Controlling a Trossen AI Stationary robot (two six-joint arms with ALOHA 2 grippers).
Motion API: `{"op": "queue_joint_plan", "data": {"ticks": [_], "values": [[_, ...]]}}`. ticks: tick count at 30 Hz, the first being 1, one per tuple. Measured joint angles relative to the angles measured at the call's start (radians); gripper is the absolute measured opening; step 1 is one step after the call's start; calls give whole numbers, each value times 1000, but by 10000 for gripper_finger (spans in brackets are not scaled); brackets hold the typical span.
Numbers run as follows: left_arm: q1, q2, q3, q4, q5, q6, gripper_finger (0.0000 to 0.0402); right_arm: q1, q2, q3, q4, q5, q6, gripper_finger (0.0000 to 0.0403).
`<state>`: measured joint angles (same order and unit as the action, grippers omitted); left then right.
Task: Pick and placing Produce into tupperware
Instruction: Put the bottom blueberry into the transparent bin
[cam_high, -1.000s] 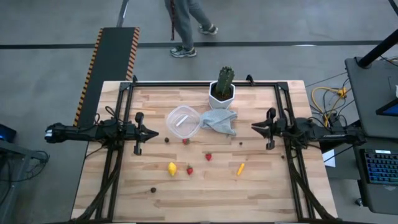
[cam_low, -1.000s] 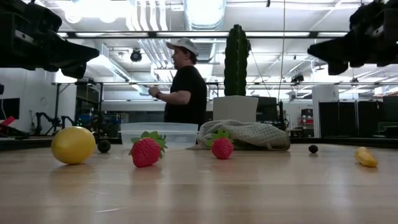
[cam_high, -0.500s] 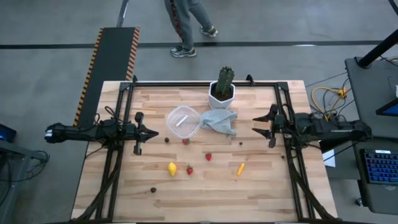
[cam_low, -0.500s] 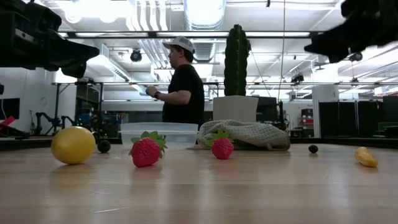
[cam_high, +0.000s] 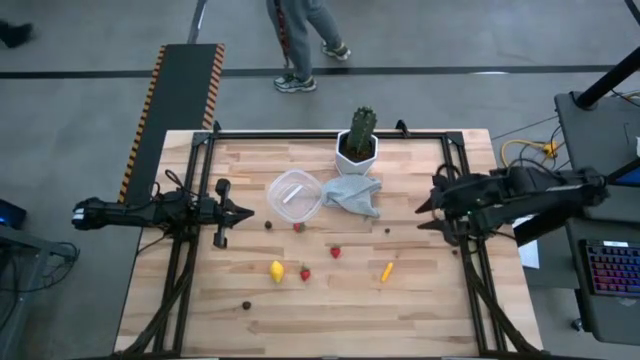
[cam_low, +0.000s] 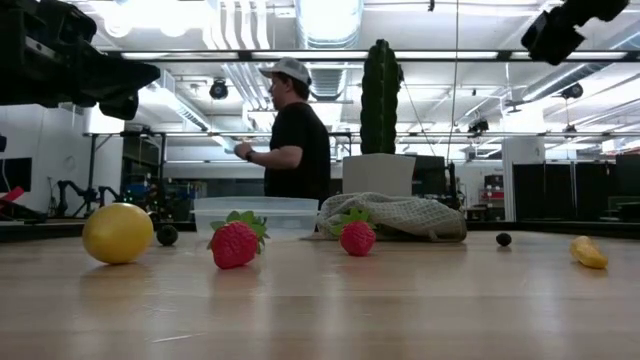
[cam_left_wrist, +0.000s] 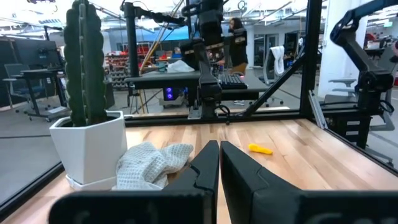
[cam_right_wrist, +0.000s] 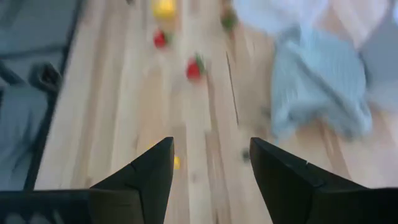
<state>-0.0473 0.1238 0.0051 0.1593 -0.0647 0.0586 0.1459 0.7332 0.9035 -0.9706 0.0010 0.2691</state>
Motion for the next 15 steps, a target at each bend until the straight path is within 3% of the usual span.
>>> {"op": "queue_joint_plan", "data": {"ticks": [10,15], "values": [[0,0,0,1,0,0,0,0,245,115,-437,0,104,203],[0,0,0,1,0,0,0,20,310,66,-484,-20,169,203]]}}
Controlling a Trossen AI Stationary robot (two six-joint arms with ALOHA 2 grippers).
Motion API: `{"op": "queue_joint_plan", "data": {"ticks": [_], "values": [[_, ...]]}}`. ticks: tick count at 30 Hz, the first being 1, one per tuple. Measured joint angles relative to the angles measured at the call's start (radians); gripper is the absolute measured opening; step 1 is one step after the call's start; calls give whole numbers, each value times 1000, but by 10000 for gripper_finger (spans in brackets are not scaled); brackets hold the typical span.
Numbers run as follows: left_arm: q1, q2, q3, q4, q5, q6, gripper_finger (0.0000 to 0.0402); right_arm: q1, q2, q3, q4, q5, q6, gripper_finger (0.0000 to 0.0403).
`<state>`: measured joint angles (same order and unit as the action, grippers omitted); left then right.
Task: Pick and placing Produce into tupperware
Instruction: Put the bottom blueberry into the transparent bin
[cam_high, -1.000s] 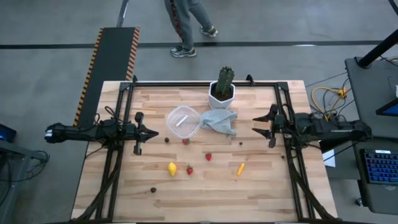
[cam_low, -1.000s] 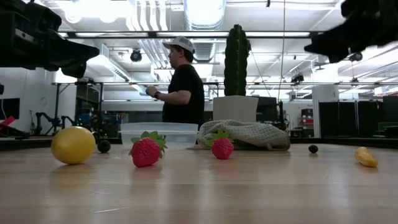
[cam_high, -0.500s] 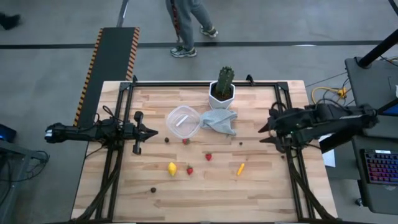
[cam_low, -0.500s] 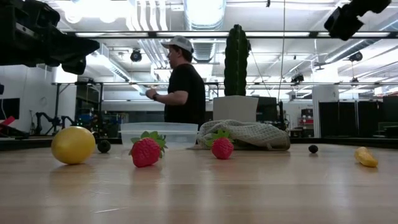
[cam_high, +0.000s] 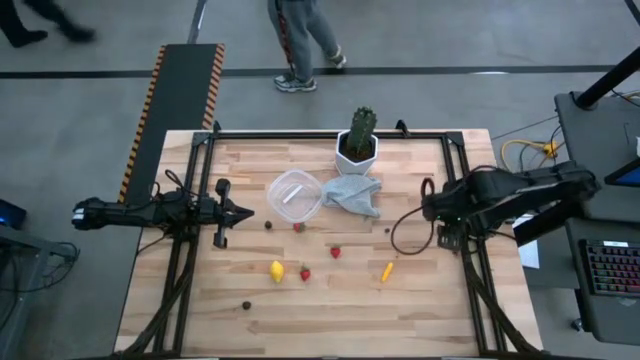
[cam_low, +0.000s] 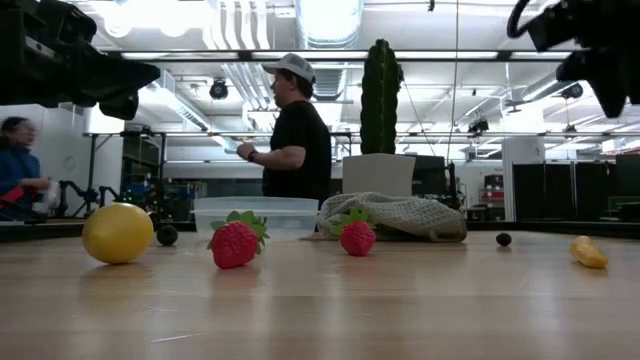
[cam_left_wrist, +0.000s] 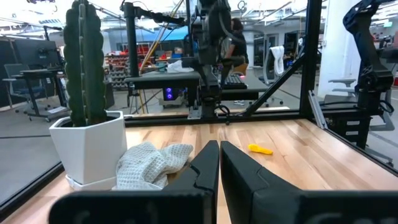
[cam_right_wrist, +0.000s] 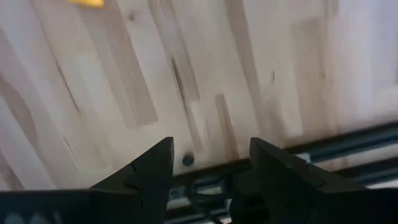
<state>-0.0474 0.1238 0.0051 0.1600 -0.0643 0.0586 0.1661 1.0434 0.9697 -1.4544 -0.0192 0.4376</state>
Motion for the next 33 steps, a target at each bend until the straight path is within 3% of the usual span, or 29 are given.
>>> {"op": "queue_joint_plan", "data": {"ticks": [14,23,33], "values": [[0,0,0,0,0,0,0,173,22,-170,6,-102,292,203],[0,0,0,9,0,0,0,373,70,-179,20,-57,323,203],[0,0,0,16,0,-1,0,535,252,-179,21,-13,329,203]]}}
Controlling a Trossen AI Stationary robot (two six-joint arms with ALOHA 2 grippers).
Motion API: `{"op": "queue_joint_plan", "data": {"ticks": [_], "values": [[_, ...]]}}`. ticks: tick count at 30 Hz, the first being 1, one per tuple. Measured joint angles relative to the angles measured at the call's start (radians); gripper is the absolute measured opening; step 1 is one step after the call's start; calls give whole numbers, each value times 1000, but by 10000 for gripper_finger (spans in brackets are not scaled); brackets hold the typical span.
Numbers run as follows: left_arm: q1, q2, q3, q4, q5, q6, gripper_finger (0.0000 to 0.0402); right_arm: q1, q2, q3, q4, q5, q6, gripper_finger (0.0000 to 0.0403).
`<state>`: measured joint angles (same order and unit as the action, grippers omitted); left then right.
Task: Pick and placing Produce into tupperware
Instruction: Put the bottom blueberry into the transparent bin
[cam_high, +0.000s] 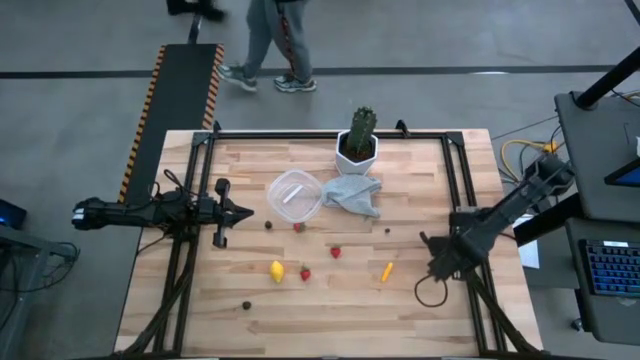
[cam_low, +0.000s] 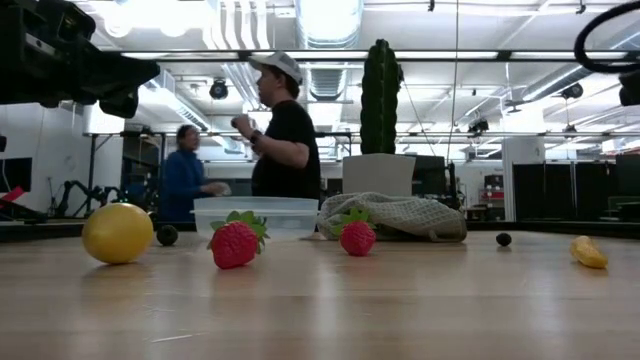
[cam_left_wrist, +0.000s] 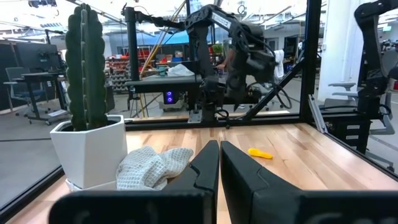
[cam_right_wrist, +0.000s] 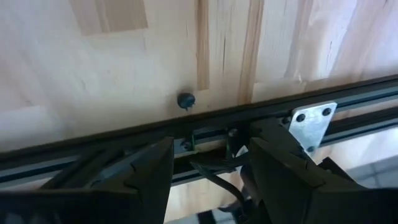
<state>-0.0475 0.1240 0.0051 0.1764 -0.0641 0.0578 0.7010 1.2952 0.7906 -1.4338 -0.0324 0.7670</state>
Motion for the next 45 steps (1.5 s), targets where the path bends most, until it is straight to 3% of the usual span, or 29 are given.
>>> {"op": "queue_joint_plan", "data": {"ticks": [7,20,32,45], "values": [[0,0,0,0,0,0,0,51,62,2,4,4,52,203],[0,0,0,0,0,1,0,70,2,-28,193,-11,244,206],[0,0,0,0,0,1,0,71,26,-122,292,-72,328,288],[0,0,0,0,1,1,0,71,130,-130,300,-47,354,266]]}}
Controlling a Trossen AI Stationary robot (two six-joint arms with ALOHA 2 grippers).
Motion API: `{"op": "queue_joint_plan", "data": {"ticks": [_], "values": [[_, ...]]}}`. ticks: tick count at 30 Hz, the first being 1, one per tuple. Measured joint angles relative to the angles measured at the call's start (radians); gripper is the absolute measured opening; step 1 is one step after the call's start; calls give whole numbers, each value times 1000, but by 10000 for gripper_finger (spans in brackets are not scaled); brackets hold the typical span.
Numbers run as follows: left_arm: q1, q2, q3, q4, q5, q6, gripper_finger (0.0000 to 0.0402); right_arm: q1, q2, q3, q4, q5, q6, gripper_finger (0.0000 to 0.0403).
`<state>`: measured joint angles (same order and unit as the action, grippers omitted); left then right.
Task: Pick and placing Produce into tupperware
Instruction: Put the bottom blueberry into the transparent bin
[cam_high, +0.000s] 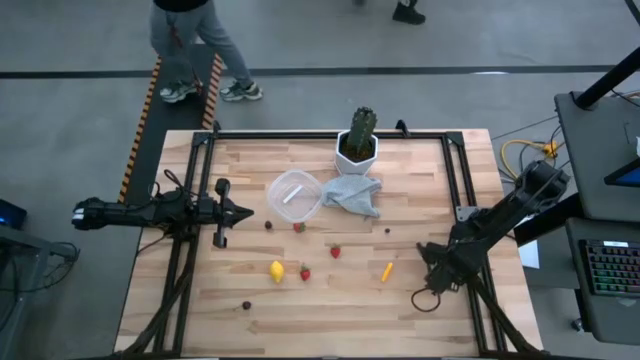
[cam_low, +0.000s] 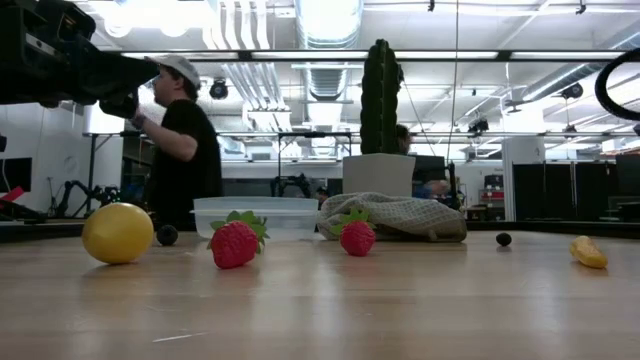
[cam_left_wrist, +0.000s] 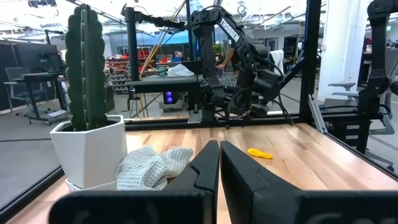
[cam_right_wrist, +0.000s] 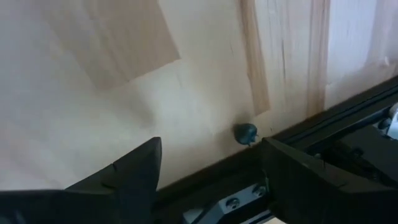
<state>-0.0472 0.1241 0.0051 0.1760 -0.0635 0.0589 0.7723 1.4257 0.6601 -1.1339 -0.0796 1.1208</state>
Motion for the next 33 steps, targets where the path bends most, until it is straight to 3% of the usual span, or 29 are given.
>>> {"op": "queue_joint_plan", "data": {"ticks": [11,33], "values": [[0,0,0,0,0,0,0,2,107,5,-3,-3,-4,243],[0,0,0,-1,0,0,0,2,146,4,-11,-6,-18,205]]}}
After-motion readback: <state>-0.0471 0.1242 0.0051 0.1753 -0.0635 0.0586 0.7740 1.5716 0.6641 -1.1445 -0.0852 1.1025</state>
